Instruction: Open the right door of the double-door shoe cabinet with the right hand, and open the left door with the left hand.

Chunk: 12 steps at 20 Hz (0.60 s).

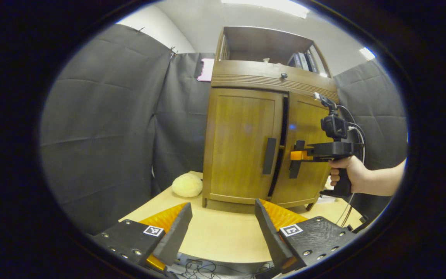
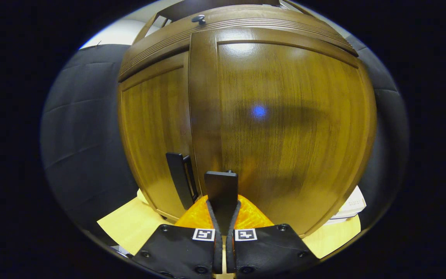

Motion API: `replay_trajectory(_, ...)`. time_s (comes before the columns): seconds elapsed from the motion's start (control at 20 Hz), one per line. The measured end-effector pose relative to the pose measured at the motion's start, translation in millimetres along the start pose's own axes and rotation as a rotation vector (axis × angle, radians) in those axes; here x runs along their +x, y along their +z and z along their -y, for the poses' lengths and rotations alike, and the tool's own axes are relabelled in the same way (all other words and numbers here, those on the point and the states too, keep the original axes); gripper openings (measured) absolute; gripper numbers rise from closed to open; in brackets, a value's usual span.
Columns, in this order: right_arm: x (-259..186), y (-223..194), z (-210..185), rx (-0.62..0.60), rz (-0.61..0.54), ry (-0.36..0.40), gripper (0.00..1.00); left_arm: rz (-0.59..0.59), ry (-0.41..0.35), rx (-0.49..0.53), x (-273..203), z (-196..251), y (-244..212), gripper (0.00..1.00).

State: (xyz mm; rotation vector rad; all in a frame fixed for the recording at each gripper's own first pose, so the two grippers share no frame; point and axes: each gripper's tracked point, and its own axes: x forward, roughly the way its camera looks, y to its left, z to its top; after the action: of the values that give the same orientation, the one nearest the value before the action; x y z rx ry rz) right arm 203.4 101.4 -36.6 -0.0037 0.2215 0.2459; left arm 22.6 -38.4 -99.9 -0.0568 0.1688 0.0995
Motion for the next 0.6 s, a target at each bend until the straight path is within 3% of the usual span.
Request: replay_trajectory(0.6,1.5,0.9,0.6,-0.001,0.009,-0.015,0.01,-0.002,-0.088,0.016,-0.1,3.6,5.9,0.91)
